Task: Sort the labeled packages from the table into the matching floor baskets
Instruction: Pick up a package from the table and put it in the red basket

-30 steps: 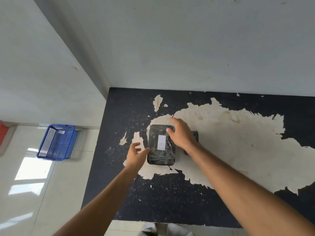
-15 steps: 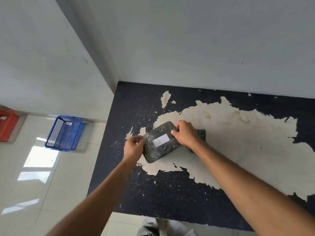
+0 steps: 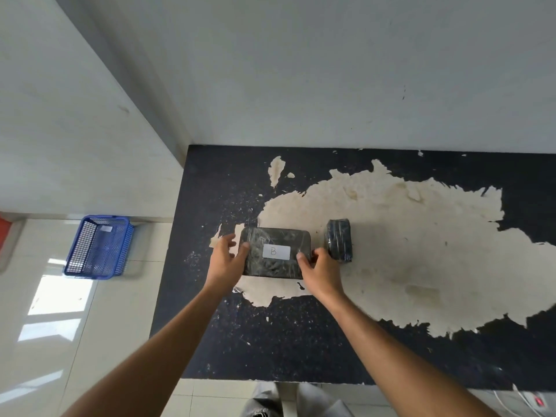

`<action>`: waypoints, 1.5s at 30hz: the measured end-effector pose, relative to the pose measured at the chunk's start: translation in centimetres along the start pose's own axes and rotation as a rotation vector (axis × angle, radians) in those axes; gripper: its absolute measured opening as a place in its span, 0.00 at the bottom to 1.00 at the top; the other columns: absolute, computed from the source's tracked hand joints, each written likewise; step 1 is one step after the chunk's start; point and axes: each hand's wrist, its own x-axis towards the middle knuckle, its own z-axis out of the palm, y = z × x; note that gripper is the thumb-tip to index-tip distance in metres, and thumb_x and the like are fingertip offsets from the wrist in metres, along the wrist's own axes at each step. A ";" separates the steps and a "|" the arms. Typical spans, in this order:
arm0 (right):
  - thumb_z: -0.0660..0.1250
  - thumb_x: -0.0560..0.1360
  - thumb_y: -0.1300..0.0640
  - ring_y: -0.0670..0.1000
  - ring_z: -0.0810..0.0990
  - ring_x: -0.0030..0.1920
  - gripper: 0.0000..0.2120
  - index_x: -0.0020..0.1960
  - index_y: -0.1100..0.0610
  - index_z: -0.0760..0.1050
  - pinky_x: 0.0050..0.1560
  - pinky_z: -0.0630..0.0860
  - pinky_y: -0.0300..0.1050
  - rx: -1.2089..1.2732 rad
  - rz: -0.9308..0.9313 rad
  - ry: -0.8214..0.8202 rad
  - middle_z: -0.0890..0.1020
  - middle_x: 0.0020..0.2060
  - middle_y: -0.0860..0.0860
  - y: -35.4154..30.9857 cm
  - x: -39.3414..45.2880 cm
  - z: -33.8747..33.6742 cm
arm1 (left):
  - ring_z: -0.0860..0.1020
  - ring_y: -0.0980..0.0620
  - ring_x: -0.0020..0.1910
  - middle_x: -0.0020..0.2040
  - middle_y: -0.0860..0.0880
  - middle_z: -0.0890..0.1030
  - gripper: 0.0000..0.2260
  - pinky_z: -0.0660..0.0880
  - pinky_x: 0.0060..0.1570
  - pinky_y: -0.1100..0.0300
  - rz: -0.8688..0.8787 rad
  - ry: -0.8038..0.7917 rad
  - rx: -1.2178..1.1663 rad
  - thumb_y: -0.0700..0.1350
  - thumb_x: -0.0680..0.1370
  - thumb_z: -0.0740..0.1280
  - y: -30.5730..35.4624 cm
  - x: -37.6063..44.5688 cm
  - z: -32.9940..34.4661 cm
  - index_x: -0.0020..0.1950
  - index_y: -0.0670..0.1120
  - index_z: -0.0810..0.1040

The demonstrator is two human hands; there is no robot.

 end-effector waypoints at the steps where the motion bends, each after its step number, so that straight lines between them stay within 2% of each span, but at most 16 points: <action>1: 0.66 0.77 0.46 0.48 0.78 0.34 0.15 0.49 0.58 0.73 0.30 0.72 0.40 0.036 0.025 -0.017 0.81 0.39 0.52 0.2 -0.2 0.3 | 0.78 0.49 0.55 0.59 0.50 0.77 0.22 0.76 0.52 0.56 0.001 -0.025 0.010 0.55 0.80 0.65 -0.4 -0.6 0.3 0.70 0.45 0.70; 3: 0.67 0.77 0.46 0.50 0.78 0.35 0.15 0.49 0.58 0.72 0.31 0.74 0.43 0.102 0.062 -0.030 0.80 0.40 0.53 0.3 -0.4 0.8 | 0.80 0.50 0.50 0.53 0.51 0.80 0.19 0.74 0.43 0.62 -0.011 -0.060 0.012 0.55 0.80 0.64 -0.8 -1.5 0.6 0.65 0.45 0.73; 5: 0.66 0.77 0.46 0.48 0.75 0.36 0.15 0.50 0.58 0.70 0.32 0.74 0.42 0.144 0.062 -0.038 0.78 0.41 0.52 0.0 -0.6 0.8 | 0.81 0.51 0.47 0.50 0.49 0.81 0.19 0.75 0.42 0.60 0.000 -0.056 0.011 0.57 0.80 0.65 -0.9 -1.8 0.4 0.63 0.45 0.74; 7: 0.65 0.78 0.46 0.49 0.76 0.39 0.16 0.52 0.59 0.69 0.38 0.80 0.48 0.238 0.074 -0.076 0.77 0.43 0.54 -0.6 -0.7 0.4 | 0.81 0.50 0.49 0.51 0.47 0.82 0.20 0.78 0.48 0.55 0.028 -0.053 0.028 0.59 0.79 0.65 -0.8 -1.9 -0.5 0.62 0.46 0.75; 9: 0.65 0.78 0.46 0.51 0.79 0.42 0.16 0.54 0.59 0.69 0.44 0.84 0.52 0.340 0.072 -0.110 0.78 0.48 0.56 -1.5 -0.9 -0.5 | 0.81 0.49 0.55 0.57 0.46 0.82 0.24 0.78 0.55 0.52 0.081 -0.053 0.064 0.61 0.79 0.64 -0.4 -2.4 -2.1 0.68 0.46 0.73; 13: 0.64 0.79 0.47 0.55 0.82 0.49 0.16 0.57 0.58 0.69 0.41 0.84 0.43 0.400 -0.045 -0.117 0.79 0.50 0.56 -4.7 -1.4 -2.6 | 0.70 0.46 0.70 0.74 0.47 0.71 0.34 0.72 0.66 0.41 0.239 0.071 0.302 0.69 0.77 0.57 0.9 -4.1 -5.9 0.76 0.49 0.64; 17: 0.64 0.79 0.45 0.53 0.82 0.49 0.16 0.56 0.57 0.70 0.44 0.84 0.44 0.371 -0.154 -0.122 0.79 0.50 0.54 -8.7 -2.5 -3.1 | 0.61 0.46 0.78 0.80 0.47 0.62 0.36 0.61 0.75 0.43 0.366 0.195 0.498 0.69 0.78 0.53 1.9 -6.0 -10.7 0.80 0.48 0.58; 22: 0.66 0.78 0.45 0.49 0.80 0.44 0.16 0.53 0.57 0.71 0.41 0.80 0.41 0.330 -0.246 -0.142 0.79 0.45 0.52 -14.3 -4.8 -0.4 | 0.54 0.46 0.80 0.81 0.47 0.57 0.38 0.53 0.78 0.46 0.366 0.295 0.584 0.69 0.78 0.53 0.2 -7.9 -17.8 0.81 0.47 0.54; 27: 0.67 0.77 0.46 0.49 0.77 0.41 0.15 0.52 0.58 0.72 0.40 0.76 0.43 0.316 -0.328 -0.159 0.79 0.45 0.53 -20.9 -8.1 6.5 | 0.55 0.45 0.80 0.81 0.47 0.57 0.38 0.54 0.77 0.47 0.317 0.390 0.556 0.67 0.78 0.58 -4.3 -9.1 -27.0 0.81 0.47 0.54; 31: 0.69 0.75 0.44 0.56 0.81 0.46 0.17 0.50 0.57 0.73 0.50 0.81 0.60 0.320 -0.353 -0.229 0.81 0.45 0.55 -26.4 -11.2 14.2 | 0.56 0.46 0.80 0.81 0.46 0.58 0.39 0.56 0.77 0.46 0.288 0.441 0.517 0.67 0.77 0.59 -9.2 -10.0 -36.6 0.81 0.46 0.55; 33: 0.69 0.76 0.45 0.57 0.82 0.48 0.17 0.52 0.59 0.73 0.49 0.82 0.52 0.338 -0.354 -0.264 0.81 0.46 0.56 -29.3 -13.3 18.5 | 0.57 0.47 0.80 0.81 0.46 0.59 0.40 0.56 0.77 0.48 0.271 0.475 0.514 0.69 0.75 0.57 -12.0 -10.4 -42.0 0.81 0.46 0.56; 35: 0.68 0.77 0.49 0.53 0.80 0.43 0.16 0.54 0.62 0.73 0.37 0.80 0.36 0.350 -0.369 -0.269 0.81 0.45 0.55 -32.1 -15.5 22.6 | 0.56 0.47 0.80 0.81 0.47 0.59 0.39 0.56 0.77 0.49 0.247 0.487 0.523 0.67 0.76 0.59 -14.9 -10.8 -47.4 0.81 0.46 0.55; 37: 0.68 0.78 0.51 0.49 0.79 0.39 0.16 0.54 0.64 0.72 0.32 0.77 0.32 0.354 -0.382 -0.275 0.80 0.44 0.55 -34.7 -17.8 26.6 | 0.57 0.47 0.79 0.81 0.46 0.60 0.38 0.56 0.76 0.50 0.233 0.501 0.550 0.65 0.77 0.62 -17.7 -11.5 -52.5 0.81 0.46 0.56; 39: 0.68 0.77 0.50 0.51 0.81 0.40 0.16 0.53 0.63 0.73 0.42 0.82 0.43 0.360 -0.374 -0.293 0.82 0.45 0.56 -37.1 -19.6 30.7 | 0.58 0.46 0.79 0.80 0.45 0.61 0.38 0.58 0.76 0.48 0.216 0.519 0.563 0.65 0.77 0.62 -20.3 -12.0 -57.3 0.80 0.46 0.57; 41: 0.69 0.76 0.47 0.56 0.83 0.45 0.17 0.52 0.61 0.73 0.52 0.81 0.57 0.356 -0.368 -0.310 0.83 0.46 0.57 -39.3 -21.3 34.7 | 0.59 0.45 0.79 0.80 0.45 0.61 0.39 0.58 0.76 0.46 0.194 0.529 0.565 0.66 0.76 0.61 -22.7 -12.4 -61.4 0.80 0.46 0.57; 45: 0.70 0.74 0.44 0.58 0.83 0.48 0.16 0.49 0.57 0.73 0.53 0.81 0.60 0.335 -0.377 -0.351 0.83 0.46 0.56 -43.9 -23.9 42.4 | 0.58 0.44 0.79 0.80 0.45 0.61 0.38 0.58 0.75 0.46 0.158 0.568 0.555 0.64 0.77 0.63 -26.9 -12.6 -68.3 0.80 0.46 0.57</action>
